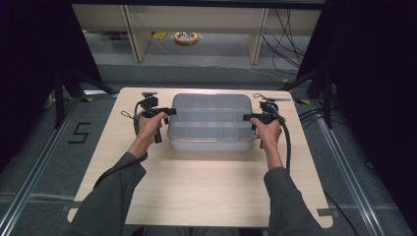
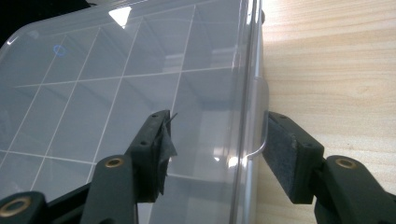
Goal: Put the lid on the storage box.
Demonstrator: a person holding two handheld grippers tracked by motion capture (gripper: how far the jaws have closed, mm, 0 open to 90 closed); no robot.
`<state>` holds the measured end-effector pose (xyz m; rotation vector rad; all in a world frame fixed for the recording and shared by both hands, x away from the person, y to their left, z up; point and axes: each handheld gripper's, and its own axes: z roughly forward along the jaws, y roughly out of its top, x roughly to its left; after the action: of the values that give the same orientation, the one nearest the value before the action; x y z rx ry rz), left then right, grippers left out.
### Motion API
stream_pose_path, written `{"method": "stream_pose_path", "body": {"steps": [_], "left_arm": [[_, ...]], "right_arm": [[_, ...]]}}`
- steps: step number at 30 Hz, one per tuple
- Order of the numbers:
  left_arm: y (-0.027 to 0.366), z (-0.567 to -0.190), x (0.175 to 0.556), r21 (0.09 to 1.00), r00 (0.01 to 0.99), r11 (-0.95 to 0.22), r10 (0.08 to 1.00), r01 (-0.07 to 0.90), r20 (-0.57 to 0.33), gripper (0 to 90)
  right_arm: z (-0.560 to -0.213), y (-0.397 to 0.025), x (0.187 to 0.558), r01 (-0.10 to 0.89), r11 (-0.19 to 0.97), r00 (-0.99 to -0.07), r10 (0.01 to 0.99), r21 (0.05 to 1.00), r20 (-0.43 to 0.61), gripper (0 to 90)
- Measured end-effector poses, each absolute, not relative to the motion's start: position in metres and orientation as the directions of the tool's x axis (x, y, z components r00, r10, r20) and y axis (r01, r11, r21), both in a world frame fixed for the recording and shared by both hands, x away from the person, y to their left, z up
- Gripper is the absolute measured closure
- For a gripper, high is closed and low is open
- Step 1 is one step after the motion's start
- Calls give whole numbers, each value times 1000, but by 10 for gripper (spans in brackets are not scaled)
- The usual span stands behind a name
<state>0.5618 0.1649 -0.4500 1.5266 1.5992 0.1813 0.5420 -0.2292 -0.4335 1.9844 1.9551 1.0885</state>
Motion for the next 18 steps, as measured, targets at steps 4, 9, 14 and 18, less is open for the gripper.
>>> {"method": "stream_pose_path", "body": {"steps": [4,9,14,18], "left_arm": [[165,-450,559,642,170,220,857,735,-487,606],[164,-451,560,648,169,224,858,728,-486,608],[161,-452,566,650,152,237,862,722,-483,602],[160,-452,568,657,153,235,866,717,-476,602]], "right_arm": [[-436,-234,541,790,-139,-130,913,597,385,464],[-439,-239,542,769,-103,-173,917,631,359,466],[-434,-231,544,786,-162,-106,915,597,388,463],[-436,-231,548,781,-183,-95,910,597,404,469]]}}
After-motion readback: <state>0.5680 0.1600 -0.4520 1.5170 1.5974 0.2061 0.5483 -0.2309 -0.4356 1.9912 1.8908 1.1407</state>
